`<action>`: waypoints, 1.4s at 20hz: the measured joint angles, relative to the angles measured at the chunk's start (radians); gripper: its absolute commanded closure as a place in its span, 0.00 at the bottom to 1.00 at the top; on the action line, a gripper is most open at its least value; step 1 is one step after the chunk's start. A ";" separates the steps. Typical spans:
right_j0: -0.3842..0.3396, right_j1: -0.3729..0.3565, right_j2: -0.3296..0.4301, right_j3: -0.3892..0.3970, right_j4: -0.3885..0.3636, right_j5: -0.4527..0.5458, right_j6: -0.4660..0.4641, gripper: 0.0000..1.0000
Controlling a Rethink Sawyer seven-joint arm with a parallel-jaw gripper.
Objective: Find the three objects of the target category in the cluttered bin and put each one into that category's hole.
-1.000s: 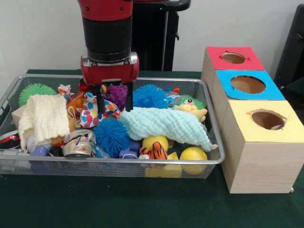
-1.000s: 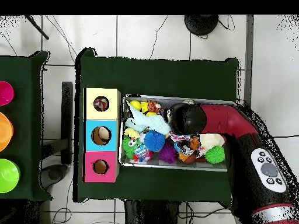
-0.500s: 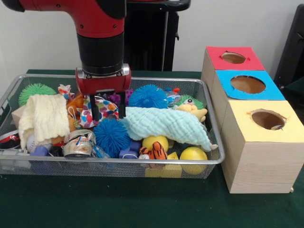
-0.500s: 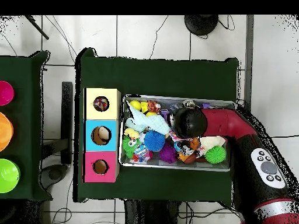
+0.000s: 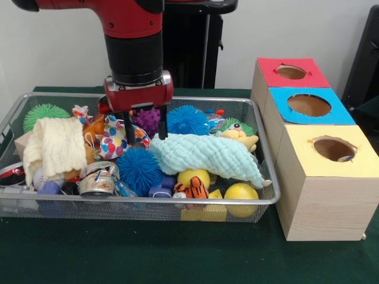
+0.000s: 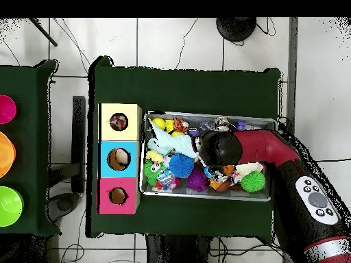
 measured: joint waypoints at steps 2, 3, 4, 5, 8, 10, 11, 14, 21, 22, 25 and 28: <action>-0.011 -0.007 0.025 0.017 -0.003 0.000 -0.006 0.00; -0.017 -0.010 0.038 0.025 -0.005 0.000 -0.009 0.00; -0.022 -0.012 0.048 0.032 -0.005 0.000 -0.012 0.00; -0.028 -0.015 0.061 0.039 -0.005 0.000 -0.016 0.00; -0.038 -0.016 0.085 0.051 -0.005 0.000 -0.028 0.00; -0.044 -0.015 0.102 0.052 -0.005 0.000 -0.043 0.00; -0.047 -0.013 0.108 0.052 -0.005 0.000 -0.051 0.00; -0.054 -0.005 0.117 0.049 -0.005 0.000 -0.071 0.00; -0.070 0.035 0.117 0.012 -0.005 0.018 -0.127 0.00; -0.073 0.041 0.118 0.004 -0.005 0.022 -0.134 0.00; -0.082 0.055 0.118 -0.019 -0.005 0.036 -0.155 0.00; -0.089 0.068 0.118 -0.045 -0.005 0.053 -0.179 0.00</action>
